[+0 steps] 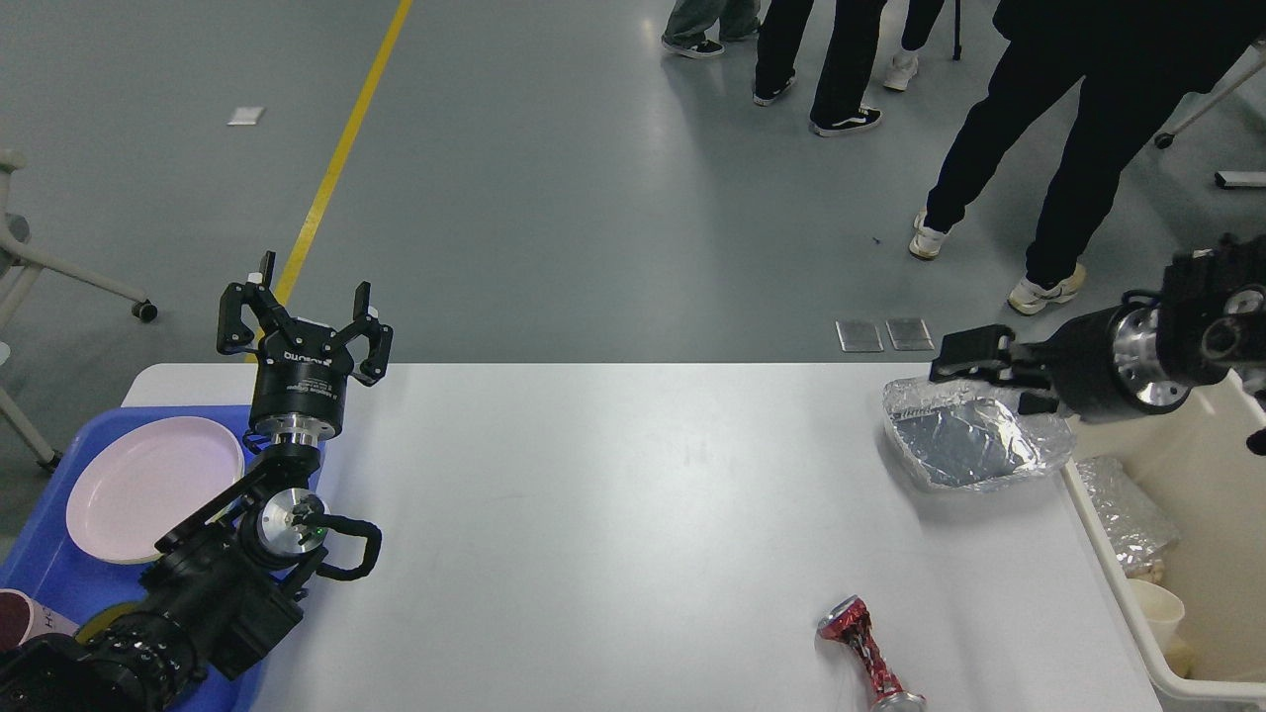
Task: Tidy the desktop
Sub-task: 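Move the right gripper to the foil tray and grasp its edge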
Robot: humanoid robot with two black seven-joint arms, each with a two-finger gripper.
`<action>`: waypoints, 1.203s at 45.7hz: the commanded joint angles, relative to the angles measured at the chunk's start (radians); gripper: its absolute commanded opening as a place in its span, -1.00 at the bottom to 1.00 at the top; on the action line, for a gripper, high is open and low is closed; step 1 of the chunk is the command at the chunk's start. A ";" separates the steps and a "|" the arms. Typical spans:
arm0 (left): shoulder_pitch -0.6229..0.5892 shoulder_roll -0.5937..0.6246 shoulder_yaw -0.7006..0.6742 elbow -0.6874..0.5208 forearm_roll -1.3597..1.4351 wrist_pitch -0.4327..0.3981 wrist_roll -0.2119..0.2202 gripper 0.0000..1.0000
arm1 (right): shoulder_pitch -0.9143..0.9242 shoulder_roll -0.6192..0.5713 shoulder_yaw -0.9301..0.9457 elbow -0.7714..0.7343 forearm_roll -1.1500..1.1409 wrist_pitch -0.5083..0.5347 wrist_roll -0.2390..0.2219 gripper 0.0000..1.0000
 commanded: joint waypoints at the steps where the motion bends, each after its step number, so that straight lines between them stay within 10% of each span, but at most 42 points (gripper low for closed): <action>1: 0.000 0.000 0.000 0.001 0.000 0.000 0.000 0.93 | 0.073 0.060 0.001 0.143 -0.001 0.036 0.001 1.00; 24: 0.000 0.000 0.000 0.000 0.000 0.000 0.000 0.93 | -0.814 0.022 0.240 -0.707 0.051 -0.178 0.002 1.00; 41: 0.000 0.000 0.000 0.000 0.000 0.000 0.000 0.93 | -1.055 0.091 0.545 -0.870 0.123 -0.185 0.002 1.00; 55: 0.000 0.000 0.000 0.001 0.000 0.000 0.000 0.93 | -1.164 0.184 0.623 -1.002 0.145 -0.199 0.002 0.56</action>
